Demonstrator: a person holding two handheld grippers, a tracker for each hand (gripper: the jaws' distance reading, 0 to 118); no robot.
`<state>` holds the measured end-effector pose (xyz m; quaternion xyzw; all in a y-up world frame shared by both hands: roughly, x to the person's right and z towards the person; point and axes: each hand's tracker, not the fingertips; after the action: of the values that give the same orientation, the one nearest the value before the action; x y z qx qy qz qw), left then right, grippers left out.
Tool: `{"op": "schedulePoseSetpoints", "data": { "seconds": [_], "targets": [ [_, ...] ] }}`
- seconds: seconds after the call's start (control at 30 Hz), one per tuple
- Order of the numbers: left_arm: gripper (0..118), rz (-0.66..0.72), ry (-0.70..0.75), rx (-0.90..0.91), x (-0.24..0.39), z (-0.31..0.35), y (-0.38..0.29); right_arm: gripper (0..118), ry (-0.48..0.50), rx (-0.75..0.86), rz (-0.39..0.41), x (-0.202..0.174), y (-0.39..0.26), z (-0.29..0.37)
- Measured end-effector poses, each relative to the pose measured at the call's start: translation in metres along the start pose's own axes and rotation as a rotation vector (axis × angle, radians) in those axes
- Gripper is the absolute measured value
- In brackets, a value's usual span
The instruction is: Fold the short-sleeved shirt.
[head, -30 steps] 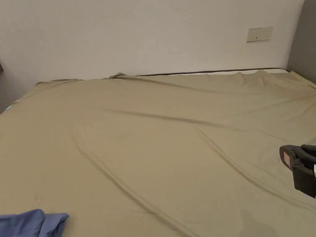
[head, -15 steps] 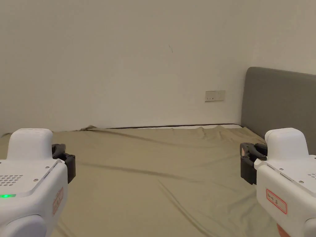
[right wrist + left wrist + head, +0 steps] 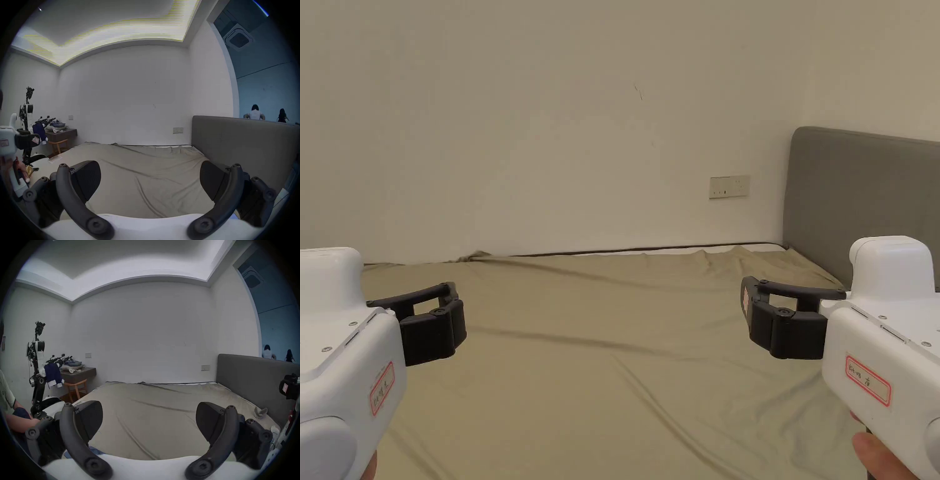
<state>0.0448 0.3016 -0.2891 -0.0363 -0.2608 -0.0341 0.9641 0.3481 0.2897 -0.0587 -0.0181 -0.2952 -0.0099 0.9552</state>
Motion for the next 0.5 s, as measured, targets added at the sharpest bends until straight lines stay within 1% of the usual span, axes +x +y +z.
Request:
{"op": "schedulePoseSetpoints", "data": {
  "seconds": [0.03, 0.07, 0.1, 0.13, 0.17, 0.23, 0.27, 0.3, 0.37, 0.43, 0.47, 0.5],
  "targets": [
    [118, 0.01, -0.006, 0.001, 0.0, 0.0, 0.0, 118, 0.022, 0.003, -0.027, 0.001, 0.0, 0.001],
    [118, 0.038, -0.023, 0.007, -0.002, 0.0, 0.0, 118, 0.024, -0.007, -0.057, 0.001, -0.001, 0.005],
    [118, 0.079, -0.037, 0.019, -0.003, 0.0, -0.001, 118, -0.021, -0.005, -0.069, -0.002, -0.003, 0.007],
    [118, 0.108, -0.056, 0.029, -0.005, 0.0, -0.002, 118, -0.079, 0.022, -0.065, -0.005, -0.005, 0.008],
    [118, 0.124, -0.079, 0.04, -0.006, 0.001, -0.002, 118, -0.121, 0.032, -0.054, -0.008, -0.004, 0.008],
    [118, 0.126, -0.081, 0.031, -0.008, 0.001, -0.001, 118, -0.107, 0.016, -0.029, -0.008, -0.005, 0.01],
    [118, 0.126, -0.08, 0.032, -0.008, 0.001, -0.001, 118, -0.109, 0.012, -0.004, -0.01, -0.006, 0.009],
    [118, 0.129, -0.083, 0.026, -0.008, 0.0, 0.0, 118, -0.116, 0.021, 0.04, -0.013, -0.008, 0.009],
    [118, 0.14, -0.101, 0.021, -0.009, 0.0, 0.001, 118, -0.154, 0.036, 0.094, -0.018, -0.011, 0.011],
    [118, 0.141, -0.105, 0.028, -0.008, 0.0, 0.001, 118, -0.156, 0.021, 0.078, -0.02, -0.01, 0.012],
    [118, 0.133, -0.096, 0.025, -0.008, 0.001, 0.001, 118, -0.142, 0.007, 0.061, -0.017, -0.009, 0.012],
    [118, 0.116, -0.069, 0.022, -0.007, 0.001, 0.001, 118, -0.095, -0.005, 0.017, -0.014, -0.007, 0.012]
  ]
}}
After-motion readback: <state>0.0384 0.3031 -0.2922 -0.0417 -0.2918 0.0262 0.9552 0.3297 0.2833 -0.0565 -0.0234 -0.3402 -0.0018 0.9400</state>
